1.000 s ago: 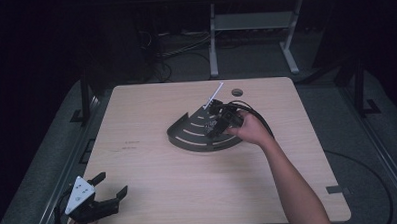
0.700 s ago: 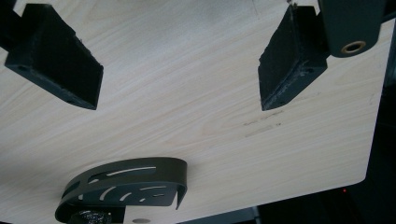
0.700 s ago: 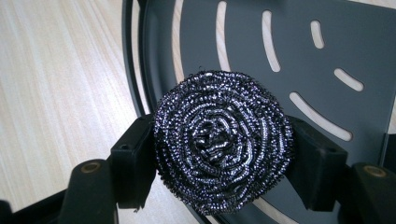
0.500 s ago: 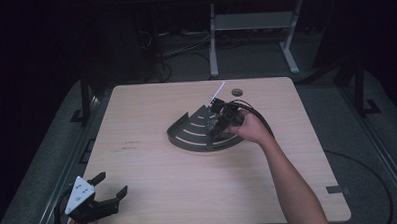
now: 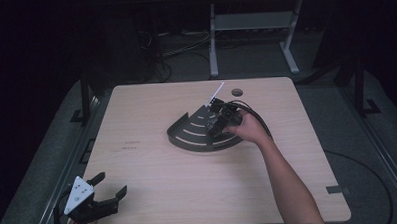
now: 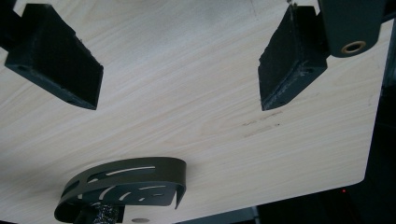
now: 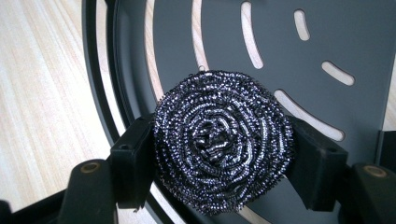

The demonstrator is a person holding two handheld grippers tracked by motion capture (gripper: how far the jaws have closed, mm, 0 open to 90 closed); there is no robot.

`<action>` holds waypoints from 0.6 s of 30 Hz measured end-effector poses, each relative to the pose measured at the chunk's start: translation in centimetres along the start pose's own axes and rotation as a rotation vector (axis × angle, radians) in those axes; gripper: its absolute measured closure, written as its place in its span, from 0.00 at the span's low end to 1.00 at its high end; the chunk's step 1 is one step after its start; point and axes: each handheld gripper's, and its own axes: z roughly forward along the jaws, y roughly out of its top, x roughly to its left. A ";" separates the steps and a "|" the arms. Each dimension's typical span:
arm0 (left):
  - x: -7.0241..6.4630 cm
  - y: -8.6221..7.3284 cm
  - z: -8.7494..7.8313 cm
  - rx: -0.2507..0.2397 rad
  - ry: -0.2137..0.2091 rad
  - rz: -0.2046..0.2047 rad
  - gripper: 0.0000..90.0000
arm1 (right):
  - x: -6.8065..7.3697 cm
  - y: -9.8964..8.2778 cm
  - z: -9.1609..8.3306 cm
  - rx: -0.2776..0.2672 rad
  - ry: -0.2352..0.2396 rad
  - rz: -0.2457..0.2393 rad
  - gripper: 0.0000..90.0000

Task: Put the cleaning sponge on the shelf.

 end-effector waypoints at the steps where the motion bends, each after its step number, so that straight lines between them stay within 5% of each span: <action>1: 0.0 0.0 0.0 0.000 0.000 -0.001 0.15 | -0.1 0.0 0.1 0.002 -0.002 0.000 0.35; 18: 0.0 0.0 0.0 0.003 -0.001 -0.003 0.15 | -0.4 0.2 2.2 0.060 -0.032 0.015 0.35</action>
